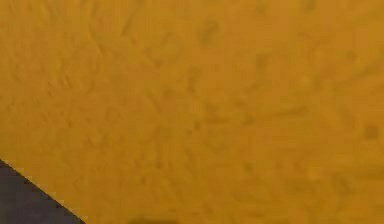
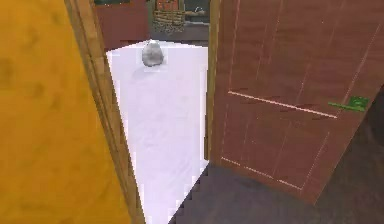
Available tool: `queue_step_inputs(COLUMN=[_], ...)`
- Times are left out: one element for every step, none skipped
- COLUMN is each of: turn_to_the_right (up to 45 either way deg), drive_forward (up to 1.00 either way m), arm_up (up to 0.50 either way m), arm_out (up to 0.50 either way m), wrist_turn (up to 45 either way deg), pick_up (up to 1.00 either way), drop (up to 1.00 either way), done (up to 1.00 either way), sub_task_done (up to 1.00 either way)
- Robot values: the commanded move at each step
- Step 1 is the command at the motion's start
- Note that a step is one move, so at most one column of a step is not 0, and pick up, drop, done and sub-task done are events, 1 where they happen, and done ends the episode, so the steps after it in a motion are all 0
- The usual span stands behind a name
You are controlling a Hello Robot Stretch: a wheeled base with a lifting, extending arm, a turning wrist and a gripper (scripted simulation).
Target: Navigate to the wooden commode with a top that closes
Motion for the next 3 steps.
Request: queue_step_inputs(turn_to_the_right=[45.0, 45.0, 45.0], drive_forward=[0.0, 0.0, 0.0], arm_up=[0.0, 0.0, 0.0], arm_out=[0.0, 0.0, 0.0], wrist_turn=[0.0, 0.0, 0.0], pick_up=[0.0, 0.0, 0.0], drop=[0.0, 0.0, 0.0], done=[0.0, 0.0, 0.0], sub_task_done=[0.0, 0.0, 0.0])
